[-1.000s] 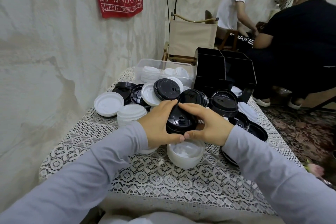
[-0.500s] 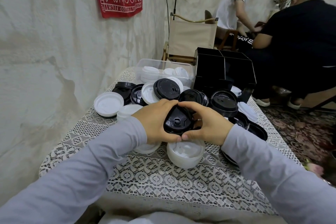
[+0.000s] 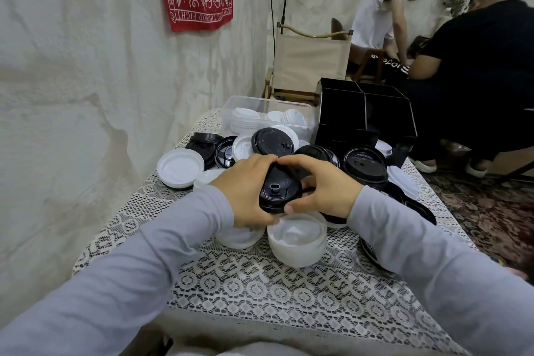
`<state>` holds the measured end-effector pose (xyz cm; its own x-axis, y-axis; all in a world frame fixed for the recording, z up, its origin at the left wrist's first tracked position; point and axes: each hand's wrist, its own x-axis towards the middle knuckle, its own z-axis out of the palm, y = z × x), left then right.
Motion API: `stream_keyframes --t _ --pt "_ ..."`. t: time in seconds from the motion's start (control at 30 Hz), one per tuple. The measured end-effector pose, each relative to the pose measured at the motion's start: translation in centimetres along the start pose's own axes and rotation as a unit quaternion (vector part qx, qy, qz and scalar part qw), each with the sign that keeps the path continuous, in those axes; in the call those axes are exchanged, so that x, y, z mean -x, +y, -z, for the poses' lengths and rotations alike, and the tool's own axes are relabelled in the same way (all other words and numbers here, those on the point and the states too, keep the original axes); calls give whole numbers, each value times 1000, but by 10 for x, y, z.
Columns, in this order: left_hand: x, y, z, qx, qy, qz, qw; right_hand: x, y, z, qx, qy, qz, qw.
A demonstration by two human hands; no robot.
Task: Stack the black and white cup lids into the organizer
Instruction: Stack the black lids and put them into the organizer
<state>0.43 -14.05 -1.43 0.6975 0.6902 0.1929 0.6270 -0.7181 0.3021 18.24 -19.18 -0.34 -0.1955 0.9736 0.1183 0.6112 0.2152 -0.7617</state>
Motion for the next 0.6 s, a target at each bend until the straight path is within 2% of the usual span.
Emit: stream_keyframes --t 0.3,0.37,0.43,0.5,0.6 --pt "-1 -11 -3 9 19 19 1000 -8 -8 5 -35 -39 -9 999" --pt "-1 -13 1 5 21 20 1000 -16 -12 15 -57 -15 -31 998" --pt "0 -14 6 1 21 24 999 -35 -10 26 4 50 -43 998" --pt "2 -15 10 -2 19 32 999 -60 -6 32 133 89 -45 986" --pt "7 -16 13 -18 12 42 999 -92 1 27 318 46 3 947"
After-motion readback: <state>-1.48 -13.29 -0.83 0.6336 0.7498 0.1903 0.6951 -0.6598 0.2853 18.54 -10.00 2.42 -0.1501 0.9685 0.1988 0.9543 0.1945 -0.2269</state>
